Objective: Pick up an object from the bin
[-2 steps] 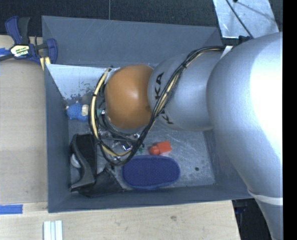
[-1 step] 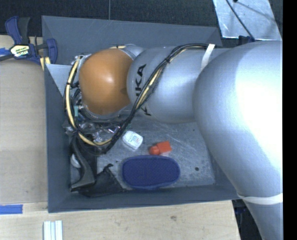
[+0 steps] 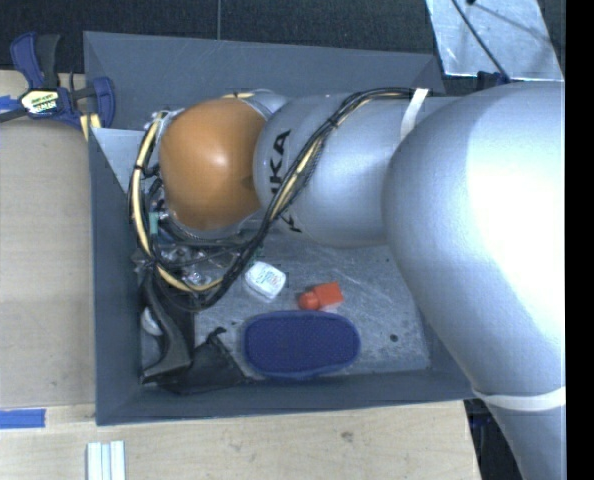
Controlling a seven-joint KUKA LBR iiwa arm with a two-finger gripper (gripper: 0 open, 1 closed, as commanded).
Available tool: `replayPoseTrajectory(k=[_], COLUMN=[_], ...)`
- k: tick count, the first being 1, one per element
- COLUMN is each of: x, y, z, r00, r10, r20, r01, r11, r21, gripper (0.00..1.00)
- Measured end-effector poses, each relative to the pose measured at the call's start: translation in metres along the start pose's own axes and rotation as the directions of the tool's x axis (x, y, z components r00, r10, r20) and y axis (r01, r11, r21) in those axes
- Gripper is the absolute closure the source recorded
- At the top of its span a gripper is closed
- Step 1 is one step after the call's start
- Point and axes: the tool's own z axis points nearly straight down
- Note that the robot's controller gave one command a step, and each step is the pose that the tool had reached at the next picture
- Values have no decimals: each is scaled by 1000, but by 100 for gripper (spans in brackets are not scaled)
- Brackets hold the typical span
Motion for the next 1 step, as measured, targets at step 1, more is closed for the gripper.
replayPoseTrajectory(k=[1], x=[7], y=[3], z=[-142], r00=[998], r10=[-57], r20=[19], r01=[57], r11=[998], r21=[3], gripper=[100])
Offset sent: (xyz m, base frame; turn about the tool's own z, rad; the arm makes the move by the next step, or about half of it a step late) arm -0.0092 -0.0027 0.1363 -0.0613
